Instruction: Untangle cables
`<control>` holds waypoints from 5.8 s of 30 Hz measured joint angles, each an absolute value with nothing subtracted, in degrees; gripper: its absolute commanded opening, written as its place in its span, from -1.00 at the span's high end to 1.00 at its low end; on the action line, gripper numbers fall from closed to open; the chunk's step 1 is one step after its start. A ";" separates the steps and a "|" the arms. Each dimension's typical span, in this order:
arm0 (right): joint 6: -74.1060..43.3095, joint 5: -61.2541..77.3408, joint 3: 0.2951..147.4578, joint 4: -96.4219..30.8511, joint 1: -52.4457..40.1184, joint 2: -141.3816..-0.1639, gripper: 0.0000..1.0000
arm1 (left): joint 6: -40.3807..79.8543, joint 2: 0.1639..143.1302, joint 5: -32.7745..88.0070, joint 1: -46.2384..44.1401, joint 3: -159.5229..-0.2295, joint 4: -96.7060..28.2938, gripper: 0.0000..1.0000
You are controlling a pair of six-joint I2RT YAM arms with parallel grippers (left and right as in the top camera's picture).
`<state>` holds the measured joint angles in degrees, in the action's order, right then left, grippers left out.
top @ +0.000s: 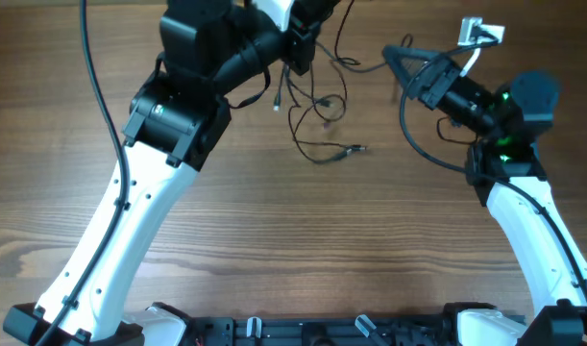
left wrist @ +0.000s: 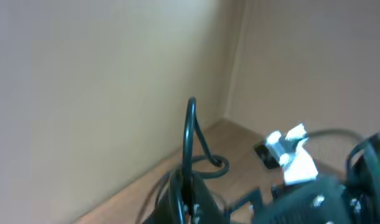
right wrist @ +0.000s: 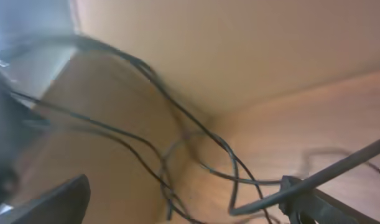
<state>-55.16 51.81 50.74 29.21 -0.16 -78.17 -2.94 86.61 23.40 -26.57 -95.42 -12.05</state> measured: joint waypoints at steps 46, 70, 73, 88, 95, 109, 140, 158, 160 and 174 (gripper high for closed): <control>-39.55 41.12 50.76 2.87 -0.16 -78.17 -1.00 | 6.26 106.13 8.43 -7.97 -95.64 -43.94 -1.00; -39.55 41.12 50.76 1.63 -0.16 -78.17 -0.99 | 17.04 121.30 2.81 -8.05 -95.22 -43.75 0.19; -39.55 41.10 50.76 0.84 -0.16 -78.17 -0.99 | 17.10 121.32 2.81 -8.34 -94.98 -43.66 0.16; -39.55 41.10 50.76 0.36 -0.16 -78.17 -0.99 | 17.10 121.51 6.11 -9.82 -94.98 -43.18 0.30; -39.55 41.10 50.76 0.34 -0.16 -78.17 -0.99 | 17.23 122.34 6.02 -11.11 -93.38 -41.54 0.92; -34.98 43.59 50.76 -0.84 -0.16 -78.17 -1.00 | 12.56 107.87 6.79 -13.91 -93.80 -34.79 0.92; -68.40 65.28 50.65 29.43 -1.74 -78.17 -0.99 | 10.55 74.35 13.23 -29.54 -96.71 -7.64 0.92; -62.48 47.70 50.81 14.13 -22.31 -83.11 -0.99 | 10.55 75.16 15.03 -35.27 -96.71 -0.01 0.92; -62.48 45.74 50.81 14.04 -23.44 -84.77 -0.99 | 10.57 75.22 16.62 -35.27 -96.71 1.41 0.92; -59.44 37.30 50.83 0.23 -21.12 -92.68 -0.91 | 10.52 73.78 13.87 -23.83 -96.71 10.57 0.92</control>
<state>-59.44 37.30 50.83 0.23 -21.12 -92.68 10.52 73.78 13.87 -23.83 -96.71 10.57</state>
